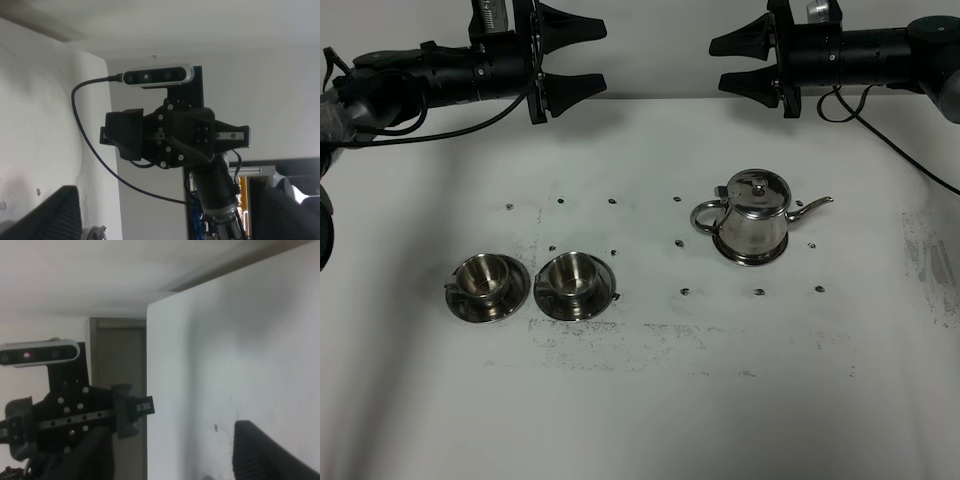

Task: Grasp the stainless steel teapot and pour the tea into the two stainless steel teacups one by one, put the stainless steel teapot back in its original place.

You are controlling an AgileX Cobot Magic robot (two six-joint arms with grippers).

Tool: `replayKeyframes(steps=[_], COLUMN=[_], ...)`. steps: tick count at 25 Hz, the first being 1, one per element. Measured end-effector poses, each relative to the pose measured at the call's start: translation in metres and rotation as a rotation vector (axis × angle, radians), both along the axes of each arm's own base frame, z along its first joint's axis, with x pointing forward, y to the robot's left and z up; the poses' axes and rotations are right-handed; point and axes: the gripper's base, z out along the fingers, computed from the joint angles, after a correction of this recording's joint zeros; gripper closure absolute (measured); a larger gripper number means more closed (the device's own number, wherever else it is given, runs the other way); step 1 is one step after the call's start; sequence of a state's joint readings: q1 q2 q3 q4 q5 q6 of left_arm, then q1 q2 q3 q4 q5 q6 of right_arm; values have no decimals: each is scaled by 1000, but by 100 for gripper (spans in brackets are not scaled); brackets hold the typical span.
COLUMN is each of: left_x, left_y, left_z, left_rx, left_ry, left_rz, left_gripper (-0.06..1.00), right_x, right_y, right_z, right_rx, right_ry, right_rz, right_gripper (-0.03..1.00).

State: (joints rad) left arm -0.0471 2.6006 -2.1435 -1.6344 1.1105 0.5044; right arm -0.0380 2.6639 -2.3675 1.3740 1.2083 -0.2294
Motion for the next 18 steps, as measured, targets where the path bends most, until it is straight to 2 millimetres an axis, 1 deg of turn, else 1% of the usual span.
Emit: replayKeyframes(steps=[18], left_x=[1], left_y=[0], left_z=[0], left_rx=[4], left_ry=[-2], left_rz=[7], left_gripper=[26], right_x=[0], right_y=[-1], right_z=[-2], right_rx=[-19], right_ry=[-1], right_rz=[-6], right_gripper=[46])
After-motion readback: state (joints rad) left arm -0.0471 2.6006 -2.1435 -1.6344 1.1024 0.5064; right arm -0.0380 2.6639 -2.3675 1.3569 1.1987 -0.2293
